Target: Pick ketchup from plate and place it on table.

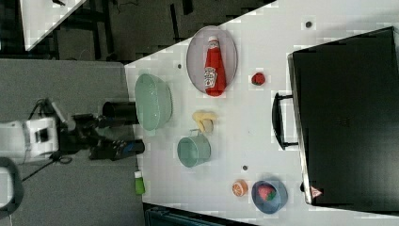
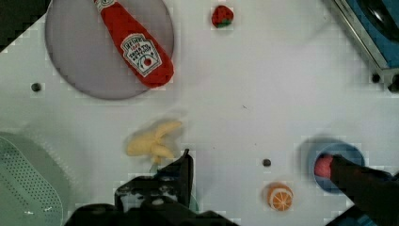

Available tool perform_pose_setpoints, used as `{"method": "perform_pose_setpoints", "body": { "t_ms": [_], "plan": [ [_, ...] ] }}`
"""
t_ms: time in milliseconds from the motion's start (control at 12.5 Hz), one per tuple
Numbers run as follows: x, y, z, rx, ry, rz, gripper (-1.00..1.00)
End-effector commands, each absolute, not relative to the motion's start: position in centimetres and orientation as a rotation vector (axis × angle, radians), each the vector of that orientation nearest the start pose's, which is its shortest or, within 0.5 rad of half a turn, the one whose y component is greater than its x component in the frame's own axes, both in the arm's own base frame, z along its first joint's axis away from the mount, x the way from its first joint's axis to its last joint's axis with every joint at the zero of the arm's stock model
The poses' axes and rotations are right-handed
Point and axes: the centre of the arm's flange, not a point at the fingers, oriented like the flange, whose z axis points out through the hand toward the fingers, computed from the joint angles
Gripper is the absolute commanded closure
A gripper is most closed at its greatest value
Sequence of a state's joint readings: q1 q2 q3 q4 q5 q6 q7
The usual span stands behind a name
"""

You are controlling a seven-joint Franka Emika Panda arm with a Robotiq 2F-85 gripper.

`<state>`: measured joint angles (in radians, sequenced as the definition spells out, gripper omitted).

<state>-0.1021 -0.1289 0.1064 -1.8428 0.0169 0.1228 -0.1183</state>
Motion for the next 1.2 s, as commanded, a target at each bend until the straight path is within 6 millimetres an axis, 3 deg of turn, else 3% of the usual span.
{"method": "perform_pose_setpoints", "body": {
  "t_ms": [80, 800, 1200],
  "plan": [
    [54.1, -0.1, 53.0, -3.038, 0.789, 0.114, -1.00],
    [60.7, 3.6, 40.5, -3.060, 0.554, 0.177, -1.00],
    [63.5, 4.1, 33.8, -3.089, 0.266, 0.100, -1.00]
  ]
}}
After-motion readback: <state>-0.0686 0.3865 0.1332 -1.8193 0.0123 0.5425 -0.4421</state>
